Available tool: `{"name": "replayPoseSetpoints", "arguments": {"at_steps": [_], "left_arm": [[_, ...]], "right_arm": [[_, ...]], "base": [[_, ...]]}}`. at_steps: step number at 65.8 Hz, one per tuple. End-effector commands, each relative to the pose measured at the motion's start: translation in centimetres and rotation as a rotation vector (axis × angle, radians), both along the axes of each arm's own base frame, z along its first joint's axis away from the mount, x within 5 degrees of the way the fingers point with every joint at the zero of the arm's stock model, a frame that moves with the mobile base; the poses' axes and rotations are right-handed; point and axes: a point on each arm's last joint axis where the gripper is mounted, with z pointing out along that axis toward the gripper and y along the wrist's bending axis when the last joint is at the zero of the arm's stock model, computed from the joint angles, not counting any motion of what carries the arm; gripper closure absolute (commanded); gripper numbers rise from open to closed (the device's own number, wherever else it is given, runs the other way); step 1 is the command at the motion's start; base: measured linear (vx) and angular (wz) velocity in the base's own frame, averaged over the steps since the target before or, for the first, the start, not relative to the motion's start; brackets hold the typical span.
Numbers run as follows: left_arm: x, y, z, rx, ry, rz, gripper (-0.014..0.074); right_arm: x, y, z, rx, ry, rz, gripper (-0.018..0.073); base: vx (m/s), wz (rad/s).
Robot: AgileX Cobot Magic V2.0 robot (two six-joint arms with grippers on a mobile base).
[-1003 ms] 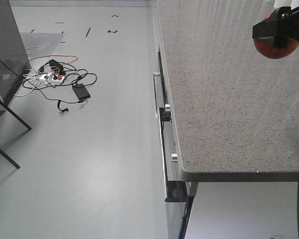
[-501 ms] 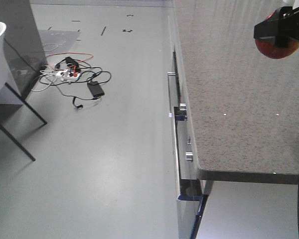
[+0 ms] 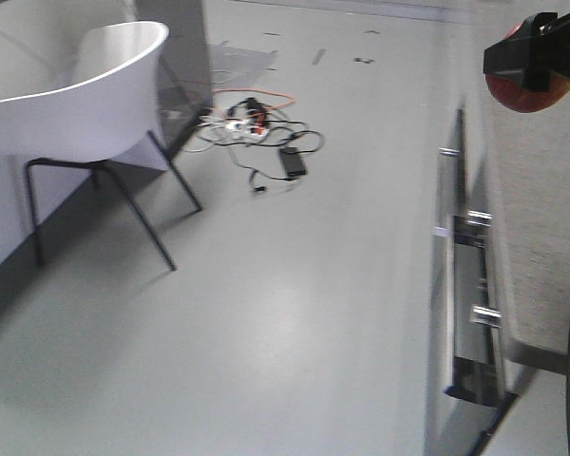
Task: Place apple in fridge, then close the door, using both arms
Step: 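Drive the base toward the open refrigerator holding the apple in the right gripper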
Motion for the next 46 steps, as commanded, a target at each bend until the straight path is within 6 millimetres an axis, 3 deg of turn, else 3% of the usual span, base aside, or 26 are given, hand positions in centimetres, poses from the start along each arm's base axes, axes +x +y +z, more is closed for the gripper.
{"name": "replayPoseSetpoints", "arguments": {"at_steps": [1,46], "left_arm": [[0.08,-0.07,0.18,-0.008,-0.064,-0.006,0.0603],[0.08,-0.07,0.18,-0.008,-0.064,-0.006,0.0603]], "right_arm": [[-0.86,-0.06,2.46,0.023,-0.126,-0.021,0.0387],[-0.86,-0.06,2.46,0.023,-0.126,-0.021,0.0387]], "base": [[-0.06,0.62],[-0.04,0.53]]}}
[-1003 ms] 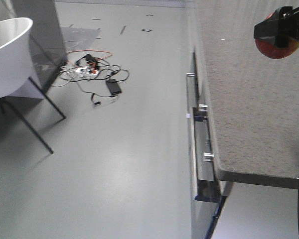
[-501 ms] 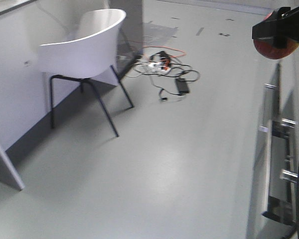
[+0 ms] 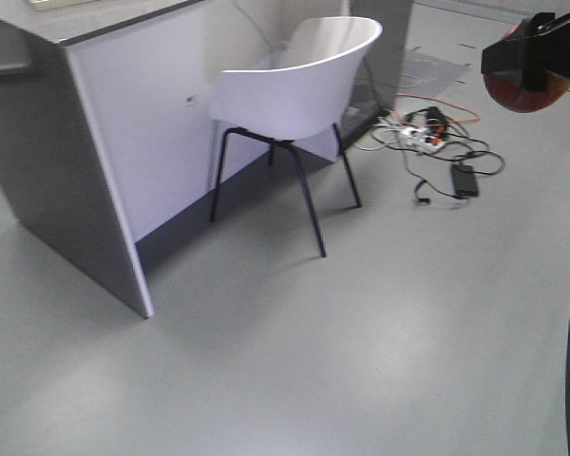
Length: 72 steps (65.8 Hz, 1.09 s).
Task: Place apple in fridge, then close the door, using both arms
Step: 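Drive the base toward the open refrigerator holding the apple in the right gripper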
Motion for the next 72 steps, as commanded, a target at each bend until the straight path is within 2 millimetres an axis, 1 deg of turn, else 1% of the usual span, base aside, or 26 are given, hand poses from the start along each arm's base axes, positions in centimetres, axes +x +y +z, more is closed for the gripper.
{"name": "replayPoseSetpoints", "arguments": {"at_steps": [1,41,72], "left_arm": [[0.08,-0.07,0.18,-0.008,-0.064,-0.006,0.0603],[0.08,-0.07,0.18,-0.008,-0.064,-0.006,0.0603],[0.08,-0.07,0.18,-0.008,-0.064,-0.006,0.0603]], "right_arm": [[-0.86,-0.07,2.46,0.021,-0.126,-0.022,0.0387],[-0.86,-0.07,2.46,0.021,-0.126,-0.022,0.0387],[-0.86,-0.07,2.46,0.021,-0.126,-0.022,0.0387]], "base": [[-0.03,0.44],[-0.02,0.43],[0.03,0.33]]}}
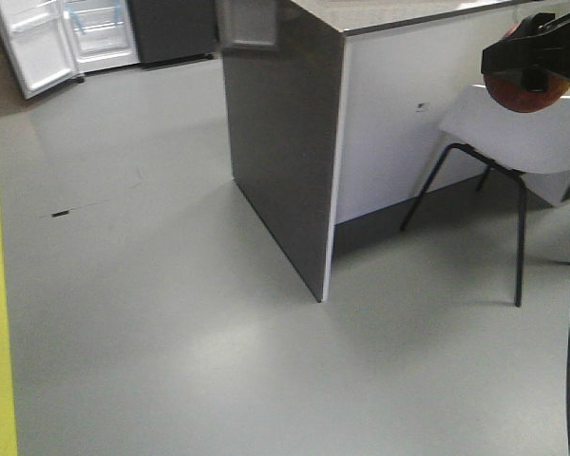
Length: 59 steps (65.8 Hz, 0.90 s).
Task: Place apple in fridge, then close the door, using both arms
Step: 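Drive the base toward the open refrigerator holding the apple in the right gripper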
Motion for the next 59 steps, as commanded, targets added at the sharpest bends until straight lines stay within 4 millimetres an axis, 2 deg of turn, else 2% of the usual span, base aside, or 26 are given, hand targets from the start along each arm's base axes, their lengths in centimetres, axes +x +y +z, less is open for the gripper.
{"name": "replayPoseSetpoints", "arguments": {"at_steps": [1,59], "left_arm": [[0.08,-0.07,0.18,-0.008,-0.064,-0.006,0.0603],[0.08,-0.07,0.18,-0.008,-0.064,-0.006,0.0603]], "right_arm": [[-0.86,-0.07,2.46,0.021,-0.126,-0.022,0.0387],[-0.86,-0.07,2.46,0.021,-0.126,-0.022,0.0387]], "base": [[0.05,0.31],[0.10,0.41]]}}
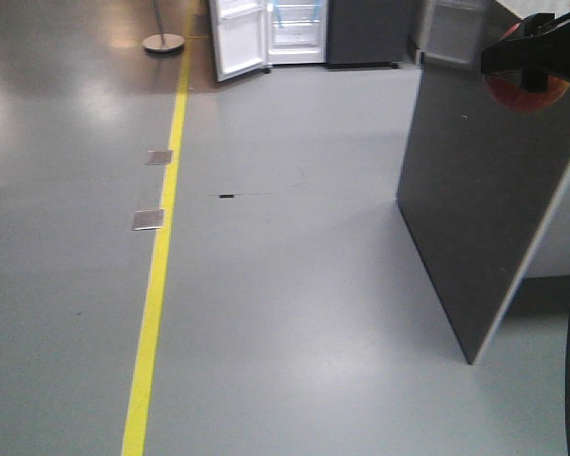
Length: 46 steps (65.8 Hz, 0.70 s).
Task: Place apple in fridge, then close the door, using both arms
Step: 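Drive the base toward the open refrigerator holding the apple in the right gripper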
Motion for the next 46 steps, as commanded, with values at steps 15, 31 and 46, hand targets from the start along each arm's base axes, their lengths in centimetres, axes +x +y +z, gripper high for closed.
{"name": "replayPoseSetpoints", "arguments": {"at_steps": [15,31,46], "left_arm": [[0.08,-0.07,0.18,-0.008,-0.064,-0.006,0.0603],[0.08,-0.07,0.18,-0.008,-0.064,-0.006,0.0603],[0.08,-0.07,0.18,-0.008,-0.064,-0.006,0.0603]], "right_arm": [[-0.86,-0.07,2.46,0.022,-0.126,-0.022,0.0387],[-0.86,-0.07,2.46,0.022,-0.126,-0.022,0.0387],[-0.86,-0.07,2.46,0.022,-0.126,-0.022,0.0387]], "base": [[0.14,0.32],[0.15,0.17],[0.17,0.06]]}}
